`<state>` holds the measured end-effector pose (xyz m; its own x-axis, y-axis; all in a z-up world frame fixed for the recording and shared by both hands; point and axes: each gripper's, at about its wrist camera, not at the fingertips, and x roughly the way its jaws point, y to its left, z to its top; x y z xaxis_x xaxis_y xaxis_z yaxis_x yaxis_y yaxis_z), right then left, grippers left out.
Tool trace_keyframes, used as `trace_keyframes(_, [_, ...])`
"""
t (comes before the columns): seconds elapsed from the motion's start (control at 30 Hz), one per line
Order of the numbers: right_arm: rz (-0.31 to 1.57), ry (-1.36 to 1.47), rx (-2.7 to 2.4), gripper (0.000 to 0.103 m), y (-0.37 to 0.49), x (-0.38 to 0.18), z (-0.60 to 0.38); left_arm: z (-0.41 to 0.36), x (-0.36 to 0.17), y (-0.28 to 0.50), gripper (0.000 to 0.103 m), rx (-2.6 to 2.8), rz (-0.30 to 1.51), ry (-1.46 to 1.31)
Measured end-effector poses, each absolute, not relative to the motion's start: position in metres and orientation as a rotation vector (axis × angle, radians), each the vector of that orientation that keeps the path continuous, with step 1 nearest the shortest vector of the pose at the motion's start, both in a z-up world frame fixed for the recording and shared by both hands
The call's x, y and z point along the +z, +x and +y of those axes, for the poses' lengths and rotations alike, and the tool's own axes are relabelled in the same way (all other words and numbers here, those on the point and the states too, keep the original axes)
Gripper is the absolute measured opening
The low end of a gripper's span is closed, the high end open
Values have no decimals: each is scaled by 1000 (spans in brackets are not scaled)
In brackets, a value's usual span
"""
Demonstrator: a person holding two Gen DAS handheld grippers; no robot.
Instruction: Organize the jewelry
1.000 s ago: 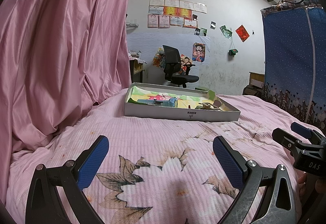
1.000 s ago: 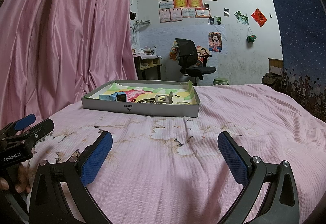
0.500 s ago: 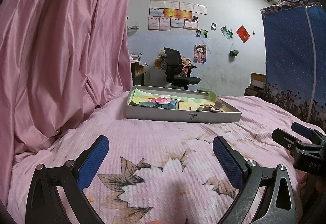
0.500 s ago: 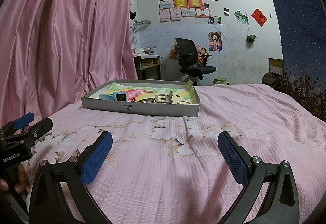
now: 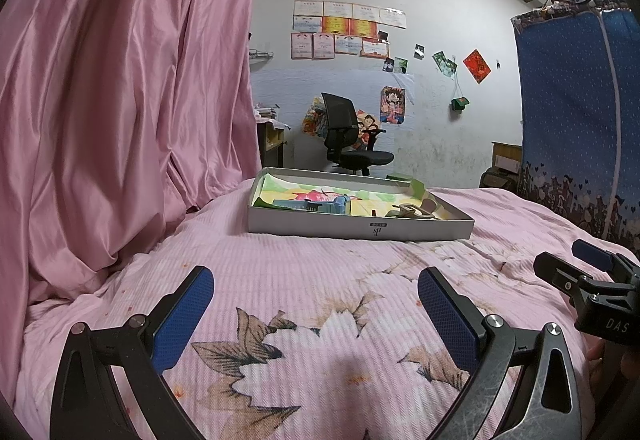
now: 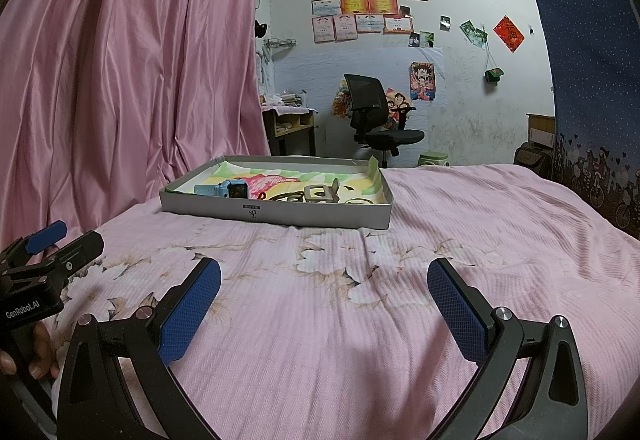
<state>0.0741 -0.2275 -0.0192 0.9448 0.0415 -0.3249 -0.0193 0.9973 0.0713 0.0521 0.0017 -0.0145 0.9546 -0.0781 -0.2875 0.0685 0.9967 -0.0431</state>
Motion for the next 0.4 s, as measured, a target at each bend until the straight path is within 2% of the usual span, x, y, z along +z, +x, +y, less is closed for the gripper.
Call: trace_keyframes(0.4, [333, 68, 31, 102, 74, -19, -227, 3, -15, 54, 103, -76, 295, -31])
